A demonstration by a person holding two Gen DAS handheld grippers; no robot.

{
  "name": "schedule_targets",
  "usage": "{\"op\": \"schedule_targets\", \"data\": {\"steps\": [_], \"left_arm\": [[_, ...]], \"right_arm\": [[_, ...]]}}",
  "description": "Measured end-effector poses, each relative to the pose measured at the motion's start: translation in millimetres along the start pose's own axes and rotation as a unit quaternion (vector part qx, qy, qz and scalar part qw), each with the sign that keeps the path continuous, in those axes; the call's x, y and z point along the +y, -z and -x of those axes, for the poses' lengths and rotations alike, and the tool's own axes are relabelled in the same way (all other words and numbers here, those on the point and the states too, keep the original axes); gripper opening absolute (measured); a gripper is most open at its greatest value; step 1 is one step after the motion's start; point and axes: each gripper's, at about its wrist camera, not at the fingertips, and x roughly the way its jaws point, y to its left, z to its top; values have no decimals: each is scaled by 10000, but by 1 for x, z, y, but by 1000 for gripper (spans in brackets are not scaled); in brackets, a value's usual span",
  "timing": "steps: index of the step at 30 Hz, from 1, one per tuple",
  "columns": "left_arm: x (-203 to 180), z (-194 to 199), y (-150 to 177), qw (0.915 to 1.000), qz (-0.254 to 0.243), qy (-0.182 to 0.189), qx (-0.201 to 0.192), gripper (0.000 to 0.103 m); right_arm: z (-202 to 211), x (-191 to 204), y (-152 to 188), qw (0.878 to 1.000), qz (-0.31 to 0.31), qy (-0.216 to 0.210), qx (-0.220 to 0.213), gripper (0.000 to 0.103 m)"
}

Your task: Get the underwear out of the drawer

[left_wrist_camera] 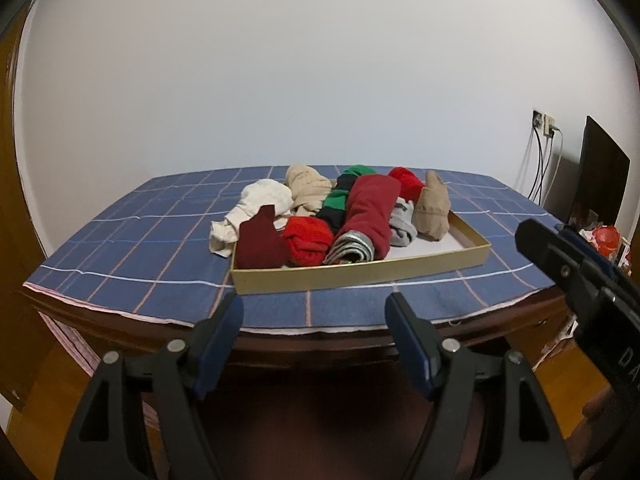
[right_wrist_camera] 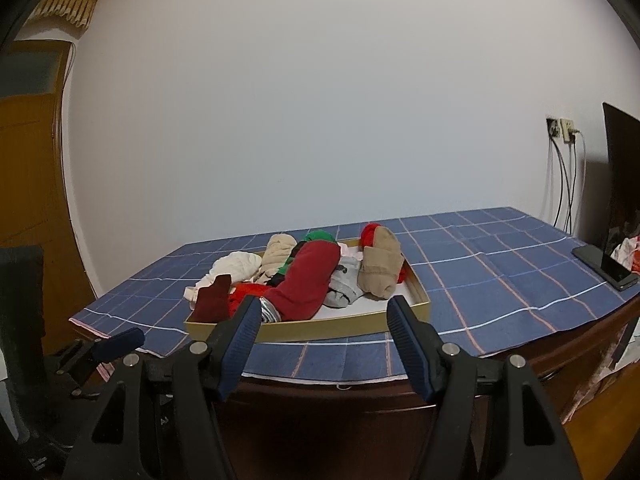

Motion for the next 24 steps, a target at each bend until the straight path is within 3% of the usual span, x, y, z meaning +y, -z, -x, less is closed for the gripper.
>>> {"op": "schedule_targets", "data": {"steps": [10, 12, 15, 24], "left_arm": [[4, 26, 13, 9999, -31, -138, -35, 75], [6, 33, 17, 9999, -19, -135, -40, 77], [8, 43, 22, 9998, -28, -183, -64, 86], [4, 81, 40, 9994, -191, -183, -222, 94]], "right_arm": [[30, 9, 7, 9997, -42, -196, 104, 68], [37, 13, 11, 9997, 8, -210, 138, 69], [50, 20, 17, 9995, 74, -238, 173, 79], [86, 18, 26, 9998, -127, -125, 26, 80]]}}
